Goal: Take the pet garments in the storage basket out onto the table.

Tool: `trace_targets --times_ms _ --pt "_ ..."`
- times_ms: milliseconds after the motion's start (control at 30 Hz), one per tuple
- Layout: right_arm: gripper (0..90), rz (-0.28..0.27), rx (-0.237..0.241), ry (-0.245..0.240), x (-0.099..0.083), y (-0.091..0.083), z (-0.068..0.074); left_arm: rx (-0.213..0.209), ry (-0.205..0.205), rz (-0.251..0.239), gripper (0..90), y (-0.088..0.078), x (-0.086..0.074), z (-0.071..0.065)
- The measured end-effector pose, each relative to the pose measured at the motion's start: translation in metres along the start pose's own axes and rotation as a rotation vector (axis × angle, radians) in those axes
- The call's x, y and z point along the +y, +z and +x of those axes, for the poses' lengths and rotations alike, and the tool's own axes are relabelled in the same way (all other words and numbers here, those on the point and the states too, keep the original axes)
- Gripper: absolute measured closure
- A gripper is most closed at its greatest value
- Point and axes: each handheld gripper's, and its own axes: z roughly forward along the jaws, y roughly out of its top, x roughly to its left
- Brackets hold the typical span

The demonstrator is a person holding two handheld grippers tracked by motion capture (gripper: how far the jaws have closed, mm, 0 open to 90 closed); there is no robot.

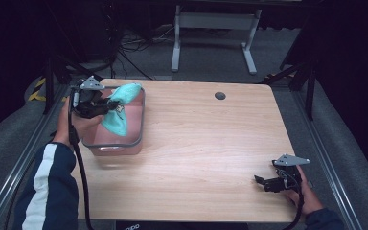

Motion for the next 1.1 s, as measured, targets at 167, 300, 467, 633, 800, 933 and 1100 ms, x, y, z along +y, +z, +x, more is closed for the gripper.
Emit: trace_targets --times_ms 167,300,467,633,800,933,1100 --pt "0.5 0.001 0.0 -0.001 0.0 0.0 0.0 -0.017 0.043 -0.019 79.4 -0.004 0.008 -0.011" --pt "0.5 0.001 0.0 -0.001 0.0 0.0 0.0 -0.033 0.074 -0.027 79.4 -0.006 0.015 -0.021" --pt "0.5 0.001 0.0 -0.001 0.0 0.0 0.0 -0.056 0.115 -0.04 79.4 -0.006 0.024 -0.035" --pt "0.6 0.001 0.0 -0.001 0.0 0.0 0.0 -0.075 0.133 -0.053 79.4 -0.003 0.03 -0.046" --pt "0.6 0.001 0.0 0.0 0.0 0.0 0.0 -0.107 0.162 -0.053 79.4 0.004 0.035 -0.057" --pt "0.5 0.001 0.0 0.0 0.0 0.0 0.0 -0.126 0.178 -0.049 79.4 0.009 0.039 -0.067" --pt "0.6 0.001 0.0 -0.001 0.0 0.0 0.0 -0.157 0.225 -0.03 79.4 0.018 0.046 -0.081"
